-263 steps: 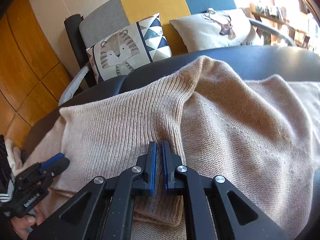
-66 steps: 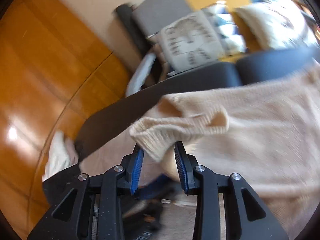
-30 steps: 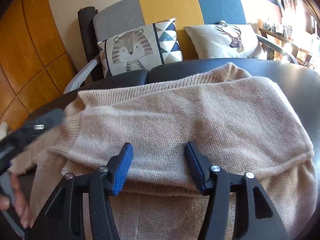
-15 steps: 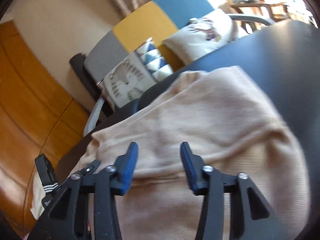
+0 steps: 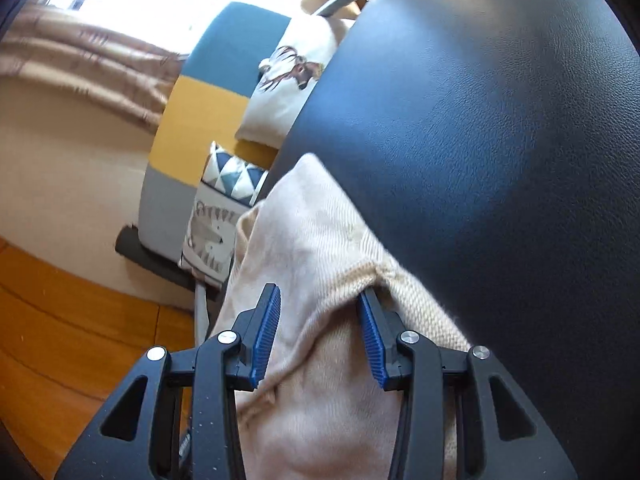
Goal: Fold clothes
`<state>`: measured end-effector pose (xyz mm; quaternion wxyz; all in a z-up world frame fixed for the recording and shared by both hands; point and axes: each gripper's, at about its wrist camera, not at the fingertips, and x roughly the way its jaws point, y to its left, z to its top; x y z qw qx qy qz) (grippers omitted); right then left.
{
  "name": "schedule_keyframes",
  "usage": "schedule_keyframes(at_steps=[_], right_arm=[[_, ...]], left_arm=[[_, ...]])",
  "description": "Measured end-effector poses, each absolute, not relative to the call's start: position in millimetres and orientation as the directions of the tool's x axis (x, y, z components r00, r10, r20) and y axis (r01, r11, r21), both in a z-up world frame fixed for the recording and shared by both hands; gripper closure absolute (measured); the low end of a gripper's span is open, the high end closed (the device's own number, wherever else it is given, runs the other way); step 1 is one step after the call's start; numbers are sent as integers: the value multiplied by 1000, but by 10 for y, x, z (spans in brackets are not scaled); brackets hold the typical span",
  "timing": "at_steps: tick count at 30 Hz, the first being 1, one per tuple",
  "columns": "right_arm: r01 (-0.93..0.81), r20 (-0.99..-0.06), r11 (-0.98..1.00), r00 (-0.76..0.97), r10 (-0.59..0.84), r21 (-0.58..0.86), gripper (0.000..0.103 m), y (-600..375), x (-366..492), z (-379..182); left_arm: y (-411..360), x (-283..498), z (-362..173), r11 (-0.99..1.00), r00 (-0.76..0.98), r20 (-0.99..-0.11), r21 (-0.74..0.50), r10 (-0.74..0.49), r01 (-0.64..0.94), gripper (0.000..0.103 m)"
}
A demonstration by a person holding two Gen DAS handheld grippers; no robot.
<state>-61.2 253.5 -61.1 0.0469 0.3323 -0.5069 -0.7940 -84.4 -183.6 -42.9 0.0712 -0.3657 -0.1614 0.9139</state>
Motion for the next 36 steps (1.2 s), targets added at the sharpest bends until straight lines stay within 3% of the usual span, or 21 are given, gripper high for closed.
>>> schedule_keyframes(at_steps=[1, 2, 3, 7, 12, 17, 19, 21, 31, 36], right_arm=[[-259, -474, -479, -780, -409, 839, 64, 2546, -651, -609], [-265, -484, -488, -776, -403, 832, 82, 2558, -686, -606], [-271, -495, -496, -771, -401, 825, 89, 2563, -715, -603], [-286, -479, -485, -809, -341, 827, 96, 2686, -656, -599], [-307, -485, -476, -817, -312, 824, 97, 2799, -605, -675], [-271, -424, -472, -869, -254, 839, 97, 2829, -523, -642], [-276, -446, -525, -865, -230, 805, 97, 2794, -535, -597], [-334, -540, -589, -814, -215, 736, 97, 2723, -617, -637], [-337, -609, -665, -761, -224, 666, 96, 2716, -518, -505], [-335, -584, -648, -783, -212, 684, 96, 2695, -393, -409]], left_arm=[[-1822, -830, -413, -942, -729, -641, -337, 240, -14, 75], [-1800, -822, -400, -945, -734, -638, -326, 235, -20, 75], [-1773, -822, -391, -947, -734, -636, -318, 239, -33, 75], [-1687, -842, -364, -954, -731, -637, -293, 244, -63, 74], [-1727, -850, -373, -950, -736, -631, -309, 245, -52, 74], [-1808, -774, -358, -946, -769, -599, -323, 222, -22, 74], [-1816, -843, -409, -946, -746, -627, -324, 224, -11, 74], [-1812, -913, -458, -948, -721, -657, -319, 222, -2, 74], [-1811, -890, -481, -948, -722, -655, -319, 222, -2, 73], [-1829, -893, -485, -943, -722, -652, -332, 232, -4, 73]])
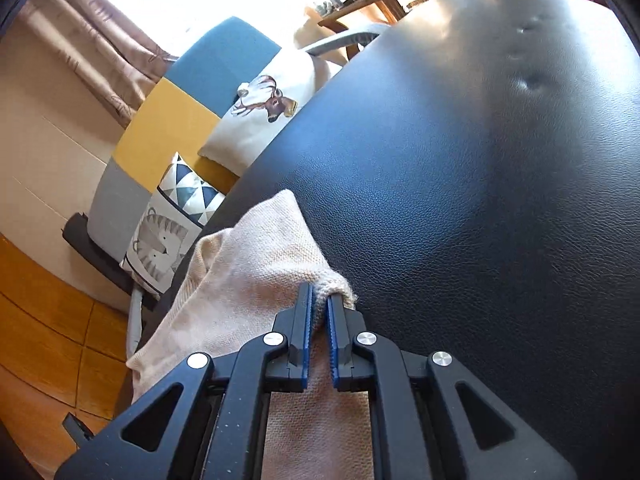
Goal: Fold clothes
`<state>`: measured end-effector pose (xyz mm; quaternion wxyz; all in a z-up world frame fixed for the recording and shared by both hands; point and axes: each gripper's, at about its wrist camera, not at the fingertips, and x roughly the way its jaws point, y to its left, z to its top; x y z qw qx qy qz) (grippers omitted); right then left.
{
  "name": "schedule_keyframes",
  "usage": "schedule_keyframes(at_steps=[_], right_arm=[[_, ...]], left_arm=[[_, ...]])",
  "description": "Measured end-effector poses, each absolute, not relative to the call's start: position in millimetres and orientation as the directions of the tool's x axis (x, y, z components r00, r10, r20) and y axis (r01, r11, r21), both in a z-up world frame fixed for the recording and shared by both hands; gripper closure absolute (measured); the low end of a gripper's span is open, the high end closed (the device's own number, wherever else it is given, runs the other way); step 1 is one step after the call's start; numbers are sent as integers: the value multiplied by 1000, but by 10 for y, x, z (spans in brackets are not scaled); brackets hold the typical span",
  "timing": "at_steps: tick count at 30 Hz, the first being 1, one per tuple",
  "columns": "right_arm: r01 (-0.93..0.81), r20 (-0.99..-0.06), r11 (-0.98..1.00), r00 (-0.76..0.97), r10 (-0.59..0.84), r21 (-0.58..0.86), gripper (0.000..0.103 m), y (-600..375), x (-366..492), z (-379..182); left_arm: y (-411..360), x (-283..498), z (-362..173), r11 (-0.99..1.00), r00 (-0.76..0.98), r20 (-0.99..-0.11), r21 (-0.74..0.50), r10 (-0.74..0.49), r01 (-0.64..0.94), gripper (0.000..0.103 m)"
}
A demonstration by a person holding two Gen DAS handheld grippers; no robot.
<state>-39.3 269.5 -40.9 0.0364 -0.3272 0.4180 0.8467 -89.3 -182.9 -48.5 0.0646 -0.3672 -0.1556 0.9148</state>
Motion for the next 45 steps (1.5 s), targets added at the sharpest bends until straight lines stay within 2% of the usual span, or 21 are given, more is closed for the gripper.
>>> schedule_keyframes(at_steps=[1, 4, 6, 9, 11, 12, 13, 14, 16, 19, 20, 22, 28, 34, 39, 40, 42, 45], right_arm=[[-332, -567, -622, -793, -223, 709, 95, 2710, -369, -407], [-320, -499, -476, -807, -316, 819, 84, 2855, -390, -540], [-334, -527, -468, -760, -380, 818, 75, 2901, -485, -601], [-333, -580, -534, -708, -404, 777, 74, 2901, -491, -578], [-330, -611, -587, -695, -378, 739, 72, 2894, -459, -514], [-329, -625, -613, -691, -363, 719, 68, 2890, -442, -480], [-339, -653, -648, -682, -330, 682, 60, 2890, -425, -440], [-360, -687, -689, -672, -276, 629, 58, 2886, -402, -389], [-400, -725, -754, -674, -143, 521, 58, 2866, -322, -255], [-326, -670, -832, -739, -71, 448, 58, 2706, -266, -16], [-278, -647, -864, -760, -70, 420, 62, 2606, -287, 74], [-164, -609, -922, -788, -91, 350, 75, 2329, -373, 250], [44, -639, -958, -736, -223, 283, 75, 1541, -879, 309], [213, -690, -959, -667, -282, 186, 75, 813, -1179, 142], [212, -738, -970, -634, -230, 120, 75, 665, -1404, -134], [200, -733, -969, -636, -243, 147, 77, 722, -1424, -152], [115, -737, -982, -650, -188, 150, 76, 857, -1441, -181], [64, -708, -951, -652, -270, 303, 74, 1170, -1399, -216]], left_arm=[[-1834, -892, -487, -942, -722, -651, -336, 236, -4, 73], [-1833, -889, -485, -941, -722, -650, -339, 238, -5, 73], [-1824, -889, -484, -942, -722, -651, -335, 235, -4, 73], [-1805, -888, -481, -946, -722, -654, -323, 225, -2, 73], [-1802, -888, -480, -947, -722, -655, -322, 224, -2, 73], [-1802, -888, -480, -947, -722, -655, -321, 223, -2, 73], [-1803, -889, -481, -947, -722, -655, -321, 224, -2, 73], [-1806, -889, -482, -947, -722, -655, -321, 224, -2, 73], [-1807, -888, -482, -947, -722, -654, -322, 224, -2, 73], [-1793, -889, -477, -949, -723, -656, -314, 218, -1, 73], [-1789, -889, -476, -950, -723, -656, -312, 216, -1, 73], [-1789, -890, -476, -950, -723, -656, -313, 217, -1, 73], [-1775, -884, -469, -952, -726, -655, -307, 212, -1, 73], [-1753, -872, -466, -956, -728, -656, -293, 201, 0, 73], [-1756, -868, -470, -955, -730, -653, -297, 204, -1, 73], [-1758, -870, -469, -954, -730, -652, -298, 205, -1, 73], [-1769, -871, -469, -953, -730, -651, -303, 208, -2, 73], [-1785, -876, -470, -951, -730, -649, -309, 213, -3, 73]])
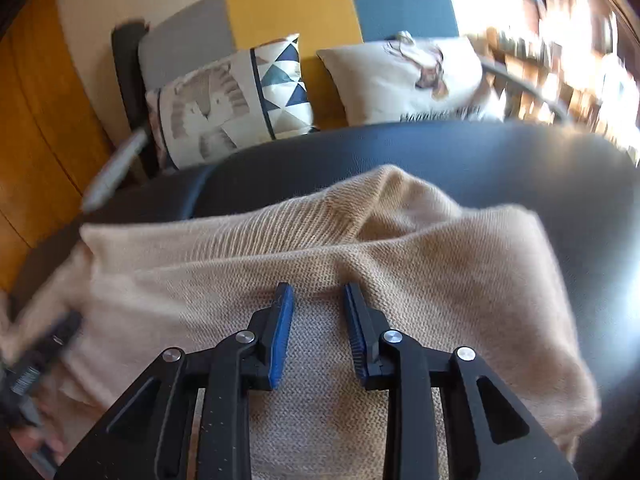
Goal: Fold clothes
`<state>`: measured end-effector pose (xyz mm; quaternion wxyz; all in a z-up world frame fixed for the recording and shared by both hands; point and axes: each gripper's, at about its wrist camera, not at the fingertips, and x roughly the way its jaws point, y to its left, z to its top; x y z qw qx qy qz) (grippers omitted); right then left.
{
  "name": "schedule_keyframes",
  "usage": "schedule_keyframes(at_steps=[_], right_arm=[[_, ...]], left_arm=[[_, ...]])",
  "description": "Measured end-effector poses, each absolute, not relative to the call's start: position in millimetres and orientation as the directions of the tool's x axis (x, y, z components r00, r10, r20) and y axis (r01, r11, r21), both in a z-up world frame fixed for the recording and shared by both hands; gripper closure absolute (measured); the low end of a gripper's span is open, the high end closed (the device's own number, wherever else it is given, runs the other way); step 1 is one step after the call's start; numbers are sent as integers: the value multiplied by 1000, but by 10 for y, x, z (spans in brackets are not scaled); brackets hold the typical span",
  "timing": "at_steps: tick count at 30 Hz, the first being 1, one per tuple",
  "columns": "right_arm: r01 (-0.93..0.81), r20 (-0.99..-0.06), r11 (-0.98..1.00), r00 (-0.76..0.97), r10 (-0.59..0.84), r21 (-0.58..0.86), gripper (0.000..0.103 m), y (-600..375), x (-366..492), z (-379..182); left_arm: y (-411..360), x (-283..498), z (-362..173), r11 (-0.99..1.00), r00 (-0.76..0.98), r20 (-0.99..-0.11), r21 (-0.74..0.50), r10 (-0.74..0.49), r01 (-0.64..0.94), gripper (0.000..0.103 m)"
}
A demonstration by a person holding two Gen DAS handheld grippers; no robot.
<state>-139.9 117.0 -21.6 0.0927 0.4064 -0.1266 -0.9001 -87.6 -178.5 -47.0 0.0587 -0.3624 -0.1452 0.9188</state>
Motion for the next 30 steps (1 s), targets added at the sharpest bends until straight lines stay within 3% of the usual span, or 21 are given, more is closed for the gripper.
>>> schedule_keyframes(at_steps=[4, 10, 25, 28, 30], right_arm=[[28, -661, -960, -720, -213, 279, 74, 1538, -1338, -69], [-34, -745, -984, -657, -111, 176, 75, 1900, -1597, -191], [-151, -752, -960, -654, -81, 235, 80, 2375, -1754, -268], [-160, -675, -924, -727, -127, 347, 78, 2461, -1461, -73], [-156, -668, -937, -737, -99, 312, 78, 2416, -1245, 37]], left_arm=[[-1783, -879, -474, -953, -733, -648, -303, 208, -3, 73], [-1781, -882, -475, -954, -733, -648, -300, 206, -3, 73], [-1799, -886, -473, -950, -734, -644, -312, 216, -6, 73], [-1805, -890, -473, -949, -733, -644, -317, 220, -6, 73], [-1803, -891, -472, -948, -732, -644, -318, 221, -6, 73]])
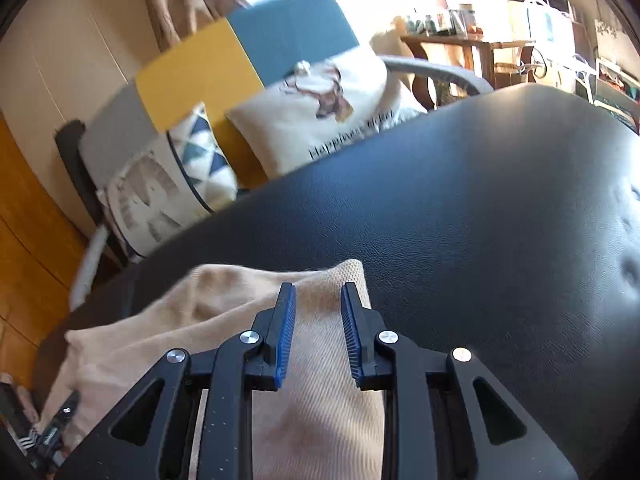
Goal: Fold clothes
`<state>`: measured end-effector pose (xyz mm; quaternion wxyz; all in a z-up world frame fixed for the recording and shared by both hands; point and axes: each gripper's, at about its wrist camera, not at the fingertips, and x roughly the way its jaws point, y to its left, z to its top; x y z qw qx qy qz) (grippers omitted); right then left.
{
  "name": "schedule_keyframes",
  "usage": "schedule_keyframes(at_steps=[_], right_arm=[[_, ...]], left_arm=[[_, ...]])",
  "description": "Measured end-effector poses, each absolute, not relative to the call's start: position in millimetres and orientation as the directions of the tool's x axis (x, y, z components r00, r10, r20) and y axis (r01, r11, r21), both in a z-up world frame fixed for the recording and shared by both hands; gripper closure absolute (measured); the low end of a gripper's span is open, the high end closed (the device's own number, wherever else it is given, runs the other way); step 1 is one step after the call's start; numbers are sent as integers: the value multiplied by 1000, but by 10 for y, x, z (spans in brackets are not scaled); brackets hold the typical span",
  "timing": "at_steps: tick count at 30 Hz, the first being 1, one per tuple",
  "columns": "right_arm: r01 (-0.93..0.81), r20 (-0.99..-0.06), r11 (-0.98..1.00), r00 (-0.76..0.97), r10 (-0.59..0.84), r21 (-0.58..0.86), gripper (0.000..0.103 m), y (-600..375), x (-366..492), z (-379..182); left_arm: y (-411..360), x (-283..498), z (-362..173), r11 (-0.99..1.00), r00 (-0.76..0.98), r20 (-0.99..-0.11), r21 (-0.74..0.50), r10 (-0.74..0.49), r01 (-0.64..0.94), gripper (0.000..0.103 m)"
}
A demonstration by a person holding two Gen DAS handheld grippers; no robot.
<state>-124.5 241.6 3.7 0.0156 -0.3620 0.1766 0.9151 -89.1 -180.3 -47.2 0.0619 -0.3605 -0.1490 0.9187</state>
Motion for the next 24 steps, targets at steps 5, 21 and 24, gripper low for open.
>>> schedule_keyframes(at_steps=[5, 21, 24], right_arm=[[-36, -702, -976, -701, -129, 215, 78, 2098, -901, -24], [-189, -753, -970, -658, 8, 155, 91, 2123, -862, -309], [-189, -751, -969, -660, 7, 157, 91, 2136, -861, -308]], left_arm=[[-1799, -893, -471, -947, -731, -644, -322, 224, -6, 73], [-1825, -892, -472, -943, -735, -637, -333, 232, -9, 73], [-1819, -891, -471, -945, -735, -639, -327, 227, -8, 73]])
